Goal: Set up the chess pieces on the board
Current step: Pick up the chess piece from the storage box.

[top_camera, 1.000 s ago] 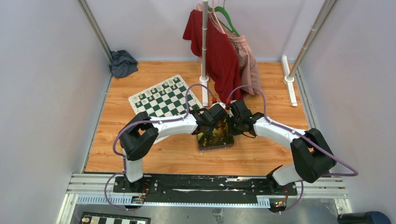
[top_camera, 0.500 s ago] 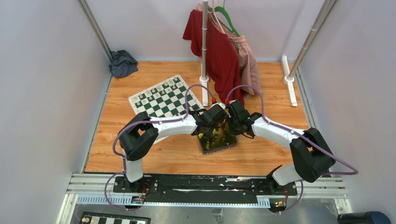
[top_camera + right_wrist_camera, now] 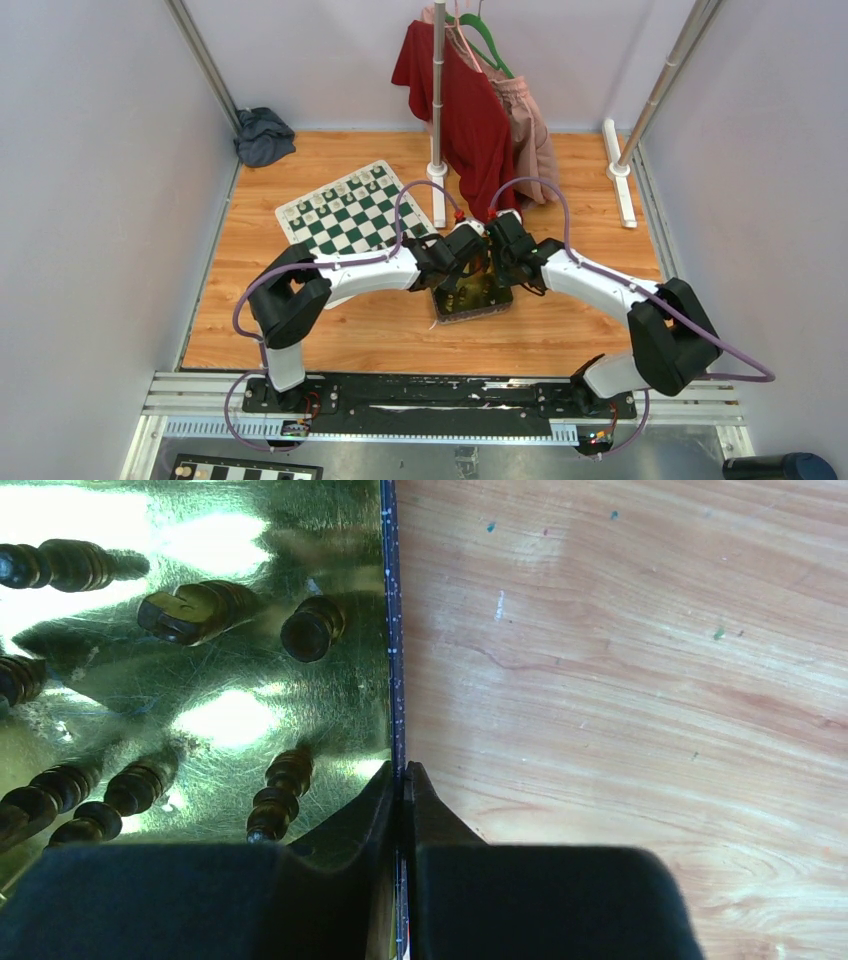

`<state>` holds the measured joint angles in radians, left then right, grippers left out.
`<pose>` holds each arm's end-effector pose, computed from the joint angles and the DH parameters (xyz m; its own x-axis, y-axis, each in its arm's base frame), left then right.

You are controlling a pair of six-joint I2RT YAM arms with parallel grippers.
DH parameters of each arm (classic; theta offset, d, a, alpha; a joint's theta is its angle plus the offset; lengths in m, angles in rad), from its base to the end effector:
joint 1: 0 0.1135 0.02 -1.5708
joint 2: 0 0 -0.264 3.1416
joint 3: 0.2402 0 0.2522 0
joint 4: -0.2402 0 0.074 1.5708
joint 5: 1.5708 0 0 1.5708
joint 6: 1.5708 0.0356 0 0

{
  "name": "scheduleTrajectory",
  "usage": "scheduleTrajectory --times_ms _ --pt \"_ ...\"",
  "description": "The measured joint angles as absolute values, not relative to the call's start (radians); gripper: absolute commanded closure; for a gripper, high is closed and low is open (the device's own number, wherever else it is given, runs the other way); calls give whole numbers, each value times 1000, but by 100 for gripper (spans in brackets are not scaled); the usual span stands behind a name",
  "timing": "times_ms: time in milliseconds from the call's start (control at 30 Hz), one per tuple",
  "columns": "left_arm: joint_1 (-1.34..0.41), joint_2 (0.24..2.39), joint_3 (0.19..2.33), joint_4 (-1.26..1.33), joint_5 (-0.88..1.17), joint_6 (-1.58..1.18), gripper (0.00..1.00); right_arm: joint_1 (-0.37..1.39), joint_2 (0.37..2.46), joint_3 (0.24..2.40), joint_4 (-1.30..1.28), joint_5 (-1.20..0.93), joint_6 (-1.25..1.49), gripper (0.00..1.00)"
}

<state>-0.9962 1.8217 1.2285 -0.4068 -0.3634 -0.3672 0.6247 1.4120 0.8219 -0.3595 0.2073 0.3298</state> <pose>0.2172 -0.3122 0.1918 -0.6710 0.4190 -0.6117 0.4707 0.8782 0.0852 0.2302 0.1569 0.1992 -0.7779 -0.1702 -0.6048 -0.2359 0.9713 0.0301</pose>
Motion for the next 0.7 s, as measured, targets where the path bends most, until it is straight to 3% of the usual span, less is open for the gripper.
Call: scheduleTrajectory --times_ms 700 --pt "-1014 1794 1295 -452 -370 -367 100 646 1390 828 -427 318 387 100"
